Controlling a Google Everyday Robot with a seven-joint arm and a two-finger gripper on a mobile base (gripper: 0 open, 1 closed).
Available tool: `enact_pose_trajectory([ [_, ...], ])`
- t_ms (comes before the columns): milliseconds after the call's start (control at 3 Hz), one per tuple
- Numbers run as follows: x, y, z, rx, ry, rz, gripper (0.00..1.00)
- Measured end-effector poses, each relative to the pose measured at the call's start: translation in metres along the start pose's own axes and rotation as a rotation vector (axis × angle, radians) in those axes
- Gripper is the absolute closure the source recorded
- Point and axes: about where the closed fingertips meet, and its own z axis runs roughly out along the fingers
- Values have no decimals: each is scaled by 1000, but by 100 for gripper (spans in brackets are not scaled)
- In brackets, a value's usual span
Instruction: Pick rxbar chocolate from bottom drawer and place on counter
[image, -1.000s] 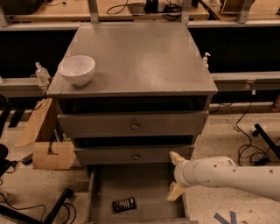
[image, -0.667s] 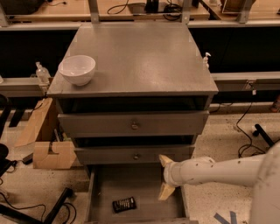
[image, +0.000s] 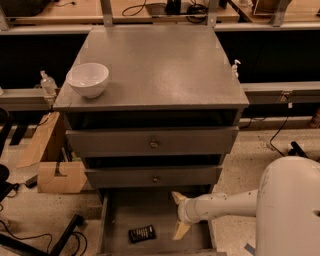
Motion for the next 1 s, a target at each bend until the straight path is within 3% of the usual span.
enact_pose_trajectory([
  [333, 0, 0, 0, 0, 0, 0, 0],
  [1000, -21, 22, 111, -157, -22, -39, 0],
])
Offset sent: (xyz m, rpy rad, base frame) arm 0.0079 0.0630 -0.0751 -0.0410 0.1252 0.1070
